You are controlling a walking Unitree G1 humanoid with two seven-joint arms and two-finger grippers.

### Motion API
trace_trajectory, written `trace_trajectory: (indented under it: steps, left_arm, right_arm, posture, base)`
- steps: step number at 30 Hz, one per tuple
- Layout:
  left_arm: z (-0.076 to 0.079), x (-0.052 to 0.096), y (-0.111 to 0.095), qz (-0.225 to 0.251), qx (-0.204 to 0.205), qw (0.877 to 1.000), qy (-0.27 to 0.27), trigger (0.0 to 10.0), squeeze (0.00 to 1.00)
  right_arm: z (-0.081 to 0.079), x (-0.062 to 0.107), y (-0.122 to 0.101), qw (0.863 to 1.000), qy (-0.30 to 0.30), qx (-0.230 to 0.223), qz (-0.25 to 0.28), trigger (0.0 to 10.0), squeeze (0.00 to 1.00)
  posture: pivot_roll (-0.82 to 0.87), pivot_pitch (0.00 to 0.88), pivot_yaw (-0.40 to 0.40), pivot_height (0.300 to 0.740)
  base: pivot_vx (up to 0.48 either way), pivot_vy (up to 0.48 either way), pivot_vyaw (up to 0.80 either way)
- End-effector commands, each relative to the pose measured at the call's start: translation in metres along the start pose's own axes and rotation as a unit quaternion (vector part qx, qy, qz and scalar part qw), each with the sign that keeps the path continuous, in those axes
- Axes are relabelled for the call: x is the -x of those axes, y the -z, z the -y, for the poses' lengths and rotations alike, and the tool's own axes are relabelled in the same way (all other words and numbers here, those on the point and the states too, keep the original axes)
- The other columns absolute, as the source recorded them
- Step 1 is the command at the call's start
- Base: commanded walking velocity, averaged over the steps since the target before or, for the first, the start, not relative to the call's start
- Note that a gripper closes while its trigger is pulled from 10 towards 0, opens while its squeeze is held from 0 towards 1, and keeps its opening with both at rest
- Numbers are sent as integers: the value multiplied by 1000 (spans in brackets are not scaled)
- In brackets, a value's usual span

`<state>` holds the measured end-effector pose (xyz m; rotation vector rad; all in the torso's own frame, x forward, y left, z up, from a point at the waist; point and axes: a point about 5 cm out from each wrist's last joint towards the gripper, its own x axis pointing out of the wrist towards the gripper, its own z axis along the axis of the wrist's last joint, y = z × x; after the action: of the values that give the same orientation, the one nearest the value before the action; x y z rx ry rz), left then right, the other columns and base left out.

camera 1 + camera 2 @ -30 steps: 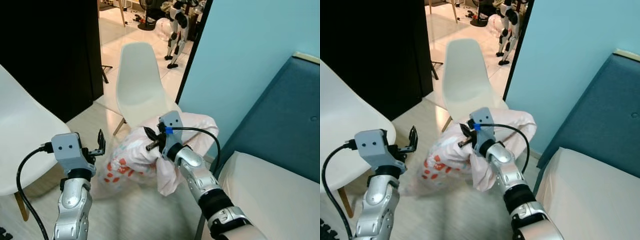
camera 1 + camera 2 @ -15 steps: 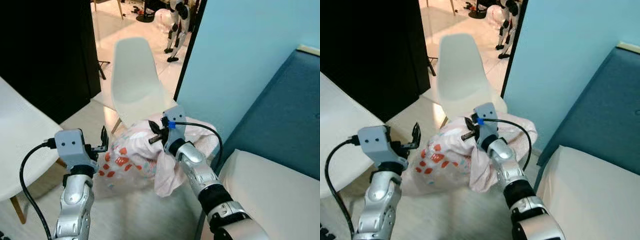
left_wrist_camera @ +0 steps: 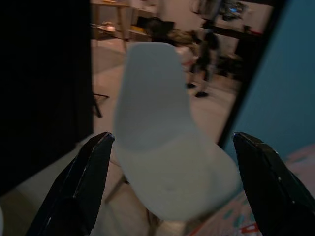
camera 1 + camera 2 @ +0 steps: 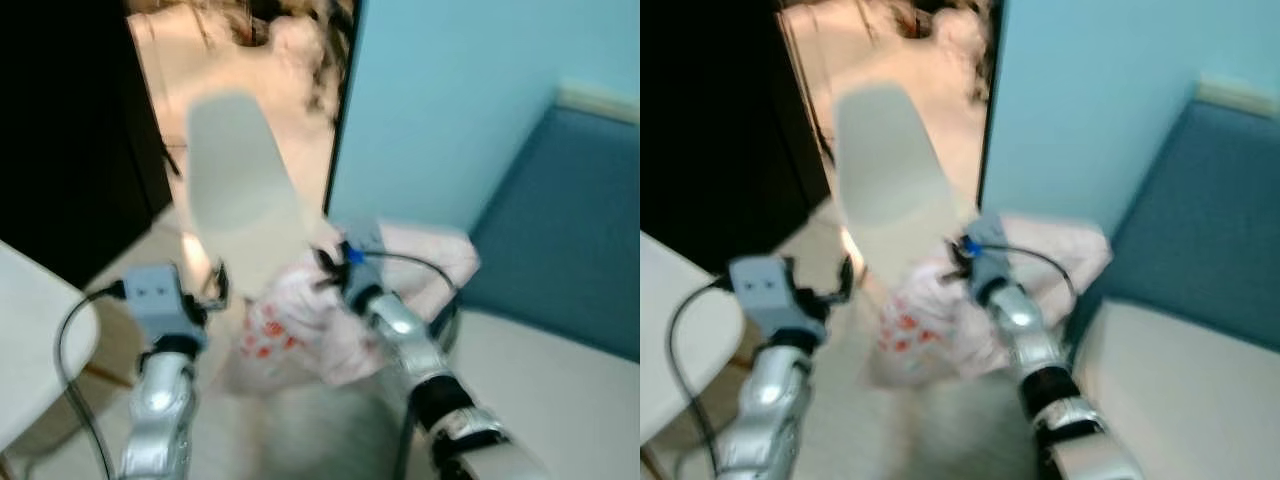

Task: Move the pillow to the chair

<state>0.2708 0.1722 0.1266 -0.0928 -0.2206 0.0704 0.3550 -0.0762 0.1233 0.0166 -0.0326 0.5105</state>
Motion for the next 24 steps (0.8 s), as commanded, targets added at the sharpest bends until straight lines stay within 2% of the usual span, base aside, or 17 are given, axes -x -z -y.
trace_trajectory:
  steps: [1,6,9,12,15,21,22,24]
  left_arm:
    - [-4,4,5,-14,-3,1000,-7,10000,0]
    - [-4,5,5,-14,-4,1000,-8,10000,0]
    - [-5,5,5,-14,-4,1000,-10,10000,0]
    - [-4,6,5,-14,-4,1000,-9,10000,0]
    - [-4,6,5,-15,-3,1000,-9,10000,0]
    - [-3,6,5,-16,-3,1000,-7,10000,0]
    - [-2,6,6,-17,-3,1000,-6,10000,0]
    - [-2,5,6,-17,-2,1000,-5,10000,0]
  right_arm:
    - [-8,-9,-22,998,-19,13,53,10000,0]
    - [-9,-9,-23,998,-22,9,54,10000,0]
    - [-14,-7,-25,996,-54,2,70,10000,0]
    - [-21,-5,-29,991,-95,-18,87,10000,0]
    - [-23,-5,-32,990,-102,-20,95,10000,0]
    - [-26,-7,-37,985,-116,-73,109,10000,0]
    - [-22,-9,-37,984,-94,-103,108,10000,0]
    - [-16,-10,-37,984,-69,-125,106,10000,0]
  posture:
    - [35,56,-110,740]
    - [38,58,-114,740]
    - [38,58,-114,740]
    - [38,60,-114,740]
    - [38,61,-114,740]
    - [34,64,-111,740]
    - [33,65,-111,740]
    - [32,62,-111,740]
  base:
    - [480,0,0]
    - [480,0,0]
    - [480,0,0]
    - [480,0,679]
    - [480,0,788]
    - [480,0,788]
    - [480,0,0]
    - [480,0,0]
